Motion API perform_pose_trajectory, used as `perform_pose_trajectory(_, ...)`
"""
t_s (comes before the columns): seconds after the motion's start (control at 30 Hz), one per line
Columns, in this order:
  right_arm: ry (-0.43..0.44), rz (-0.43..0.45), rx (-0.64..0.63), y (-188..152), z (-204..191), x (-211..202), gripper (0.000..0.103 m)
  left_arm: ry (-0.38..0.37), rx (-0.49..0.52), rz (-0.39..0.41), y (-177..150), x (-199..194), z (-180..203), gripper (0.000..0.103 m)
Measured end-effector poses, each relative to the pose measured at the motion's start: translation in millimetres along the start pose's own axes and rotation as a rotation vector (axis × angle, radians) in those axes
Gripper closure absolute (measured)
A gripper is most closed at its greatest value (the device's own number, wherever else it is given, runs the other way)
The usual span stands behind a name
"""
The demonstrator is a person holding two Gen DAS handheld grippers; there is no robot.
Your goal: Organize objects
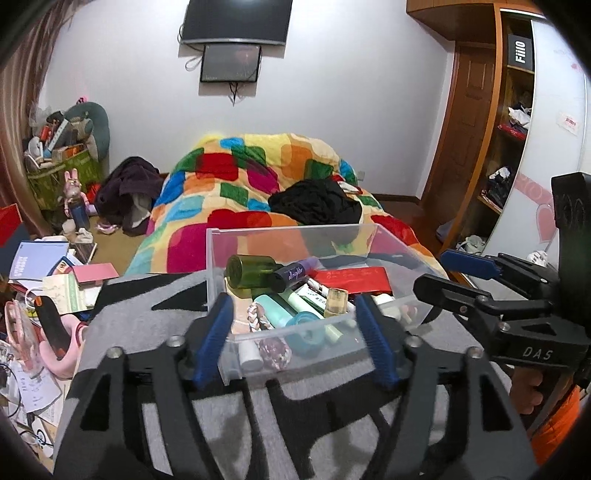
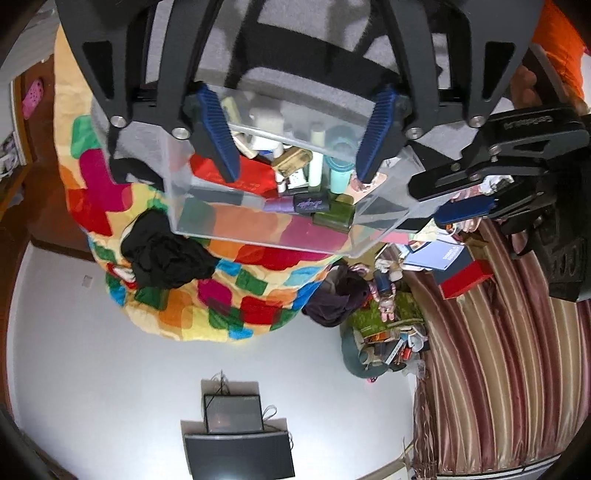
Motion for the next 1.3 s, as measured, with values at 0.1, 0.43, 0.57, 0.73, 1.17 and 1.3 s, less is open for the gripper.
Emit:
perform_pose_trajectory(0.1,-0.004,0.012,-0.003,-2,0,-5,0.026,0.021,0.001,0.023,-3,-8,2,0.01)
perform_pose_trajectory(0.43,0.004,0.012,0.017,-24,3,-16,0.015,0.028,0.008,0.026,-18,-16,12,0.002)
perform_pose_trajectory(0.57,-0.011,-0.002,0.03,-30,10,-13,0.015,0.018,-0.009,0.006,-26,-13,11,0.002)
perform_pose_trajectory(0.73,-0.01,-0.012,0.053,-36,15,-11,0.015,0.016,-0.035,-0.016,-32,-6,5,0.002)
perform_pose_trajectory(1.17,-0.01,-0.007,0.054,-36,16,-15,0.015,0.02,-0.045,-0.018,-34,-5,3,0.002)
perform_pose_trajectory(1.3,-0.006,-0.006,0.05,-36,13,-16,0.015,0.026,-0.041,-0.013,-34,-5,3,0.002)
Point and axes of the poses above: each gripper's, at about its wrist camera, not at the fingertips, and x roughly the way its jaws point, z to its right, y to its top, the point moved 5 cm from there along x, roughly the way its jaws point, and after that the axes turned 4 degrees about y, right-handed, at the moved point
